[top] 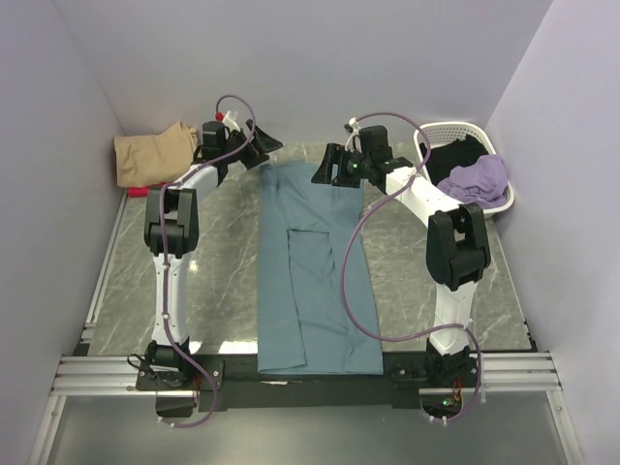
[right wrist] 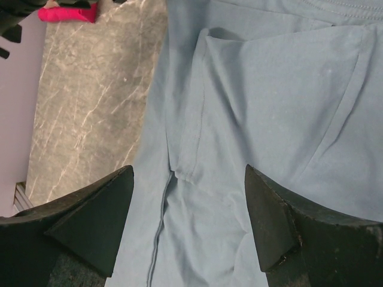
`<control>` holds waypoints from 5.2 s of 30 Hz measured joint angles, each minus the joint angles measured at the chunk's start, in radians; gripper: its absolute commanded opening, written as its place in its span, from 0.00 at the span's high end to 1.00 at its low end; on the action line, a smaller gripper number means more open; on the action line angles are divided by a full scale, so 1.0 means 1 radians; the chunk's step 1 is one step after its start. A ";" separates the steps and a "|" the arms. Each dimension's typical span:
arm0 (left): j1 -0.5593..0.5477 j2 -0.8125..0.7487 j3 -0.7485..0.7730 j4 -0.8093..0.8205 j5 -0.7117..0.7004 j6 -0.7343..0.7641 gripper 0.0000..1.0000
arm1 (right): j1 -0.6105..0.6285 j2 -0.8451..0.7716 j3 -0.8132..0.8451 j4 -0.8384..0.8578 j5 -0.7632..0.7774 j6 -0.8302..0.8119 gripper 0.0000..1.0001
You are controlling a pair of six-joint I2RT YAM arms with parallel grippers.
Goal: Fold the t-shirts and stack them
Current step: Fold the tshirt
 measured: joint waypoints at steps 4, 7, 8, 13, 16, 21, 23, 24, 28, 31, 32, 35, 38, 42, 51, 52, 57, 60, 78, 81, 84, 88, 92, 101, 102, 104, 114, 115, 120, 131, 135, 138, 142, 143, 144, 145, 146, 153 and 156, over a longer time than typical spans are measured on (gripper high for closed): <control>-0.006 0.031 0.030 -0.003 0.000 0.000 0.01 | 0.000 0.000 0.000 -0.001 0.000 -0.001 0.19; -0.010 0.029 -0.011 -0.001 -0.018 0.003 0.01 | 0.000 0.000 0.000 -0.002 0.002 -0.005 0.18; -0.010 0.023 -0.033 0.000 -0.023 0.005 0.01 | 0.000 0.001 0.000 -0.002 0.002 -0.006 0.19; -0.011 -0.035 -0.142 -0.035 -0.093 0.054 0.00 | 0.000 0.008 0.000 -0.002 0.000 -0.008 0.18; -0.011 -0.096 -0.193 -0.040 -0.140 0.088 0.00 | 0.000 0.013 0.000 -0.003 -0.005 -0.008 0.19; -0.009 -0.233 -0.279 -0.014 -0.202 0.125 0.00 | 0.000 0.014 0.000 -0.003 -0.014 -0.008 0.18; -0.008 -0.269 -0.280 -0.014 -0.220 0.140 0.01 | 0.000 0.014 0.000 -0.003 -0.017 -0.008 0.19; -0.008 -0.281 -0.278 -0.015 -0.228 0.146 0.00 | 0.000 0.014 0.000 -0.003 -0.018 -0.008 0.19; -0.008 -0.291 -0.258 -0.027 -0.246 0.164 0.01 | 0.000 0.014 0.000 -0.003 -0.021 -0.008 0.18; -0.008 -0.287 -0.258 -0.051 -0.253 0.165 0.01 | 0.000 0.014 0.000 -0.003 -0.020 -0.008 0.18; -0.008 -0.283 -0.258 -0.057 -0.255 0.165 0.01 | 0.000 0.014 0.000 -0.003 -0.020 -0.008 0.18; -0.008 -0.269 -0.258 -0.077 -0.257 0.165 0.01 | 0.000 0.014 0.000 -0.003 -0.020 -0.008 0.18; -0.008 -0.251 -0.258 -0.090 -0.257 0.165 0.01 | 0.000 0.014 0.000 -0.003 -0.020 -0.008 0.18; -0.008 -0.226 -0.258 -0.099 -0.254 0.164 0.00 | 0.000 0.014 0.000 -0.003 -0.019 -0.008 0.18; -0.014 -0.146 -0.210 -0.117 -0.241 0.163 0.00 | 0.000 0.014 -0.010 -0.007 -0.013 -0.010 0.18; -0.015 -0.137 -0.200 -0.123 -0.238 0.163 0.00 | -0.001 0.014 -0.010 -0.007 -0.013 -0.011 0.18; -0.031 -0.097 -0.150 -0.137 -0.227 0.163 0.01 | -0.004 0.014 -0.010 -0.008 -0.013 -0.015 0.18; -0.042 -0.068 -0.107 -0.153 -0.220 0.162 0.00 | -0.006 0.014 -0.010 -0.008 -0.013 -0.015 0.18; -0.109 0.106 0.124 -0.220 -0.216 0.156 0.01 | -0.020 0.014 -0.017 -0.009 -0.012 -0.019 0.18; -0.111 0.109 0.129 -0.217 -0.230 0.155 0.01 | -0.020 0.014 -0.031 -0.009 -0.011 -0.019 0.18; -0.114 0.097 0.100 -0.190 -0.253 0.157 0.01 | -0.020 0.014 -0.047 -0.011 -0.005 -0.019 0.18; -0.121 0.037 0.032 -0.208 -0.342 0.193 0.00 | -0.025 0.009 -0.070 -0.013 0.029 -0.023 0.15; -0.118 -0.014 0.029 -0.316 -0.422 0.253 0.00 | -0.047 -0.016 -0.100 -0.047 0.102 -0.042 0.14; -0.094 -0.211 -0.034 -0.375 -0.438 0.290 0.01 | -0.109 -0.157 -0.142 -0.131 0.165 -0.081 0.13; -0.095 -0.250 -0.064 -0.376 -0.437 0.289 0.01 | -0.109 -0.176 -0.158 -0.135 0.169 -0.080 0.13; -0.100 -0.348 -0.154 -0.369 -0.436 0.282 0.00 | -0.108 -0.218 -0.201 -0.166 0.185 -0.077 0.13; -0.192 -0.912 -0.911 -0.418 -0.512 0.184 0.01 | -0.107 -0.548 -0.620 -0.347 0.228 -0.048 0.15; -0.215 -0.955 -0.963 -0.441 -0.524 0.171 0.01 | -0.107 -0.592 -0.655 -0.364 0.226 -0.040 0.16; -0.378 -1.193 -1.141 -0.539 -0.597 0.066 0.01 | -0.100 -0.787 -0.830 -0.416 0.210 0.030 0.18; -0.546 -1.489 -1.308 -0.750 -0.709 -0.176 0.00 | 0.075 -1.184 -1.086 -0.527 0.212 0.332 0.20; -0.637 -1.508 -1.339 -0.820 -0.731 -0.269 0.01 | 0.239 -1.287 -1.139 -0.557 0.239 0.499 0.19; -0.712 -1.510 -1.359 -0.855 -0.739 -0.327 0.01 | 0.296 -1.326 -1.139 -0.606 0.299 0.593 0.19; -0.764 -1.506 -1.373 -0.890 -0.745 -0.369 0.01 | 0.343 -1.366 -1.178 -0.634 0.362 0.688 0.19; -0.773 -1.506 -1.379 -0.892 -0.747 -0.377 0.01 | 0.355 -1.378 -1.201 -0.640 0.370 0.706 0.20; -0.788 -1.506 -1.389 -0.892 -0.747 -0.389 0.01 | 0.367 -1.386 -1.226 -0.647 0.375 0.726 0.20; -0.802 -1.507 -1.398 -0.894 -0.745 -0.399 0.01 | 0.377 -1.394 -1.250 -0.655 0.381 0.744 0.21; -0.821 -1.509 -1.411 -0.896 -0.743 -0.410 0.01 | 0.385 -1.401 -1.268 -0.661 0.383 0.756 0.22; -0.929 -1.582 -1.481 -0.896 -0.714 -0.480 0.00 | 0.422 -1.463 -1.321 -0.634 0.375 0.828 0.29; -0.970 -1.611 -1.496 -0.885 -0.714 -0.497 0.02 | 0.432 -1.463 -1.332 -0.603 0.357 0.839 0.32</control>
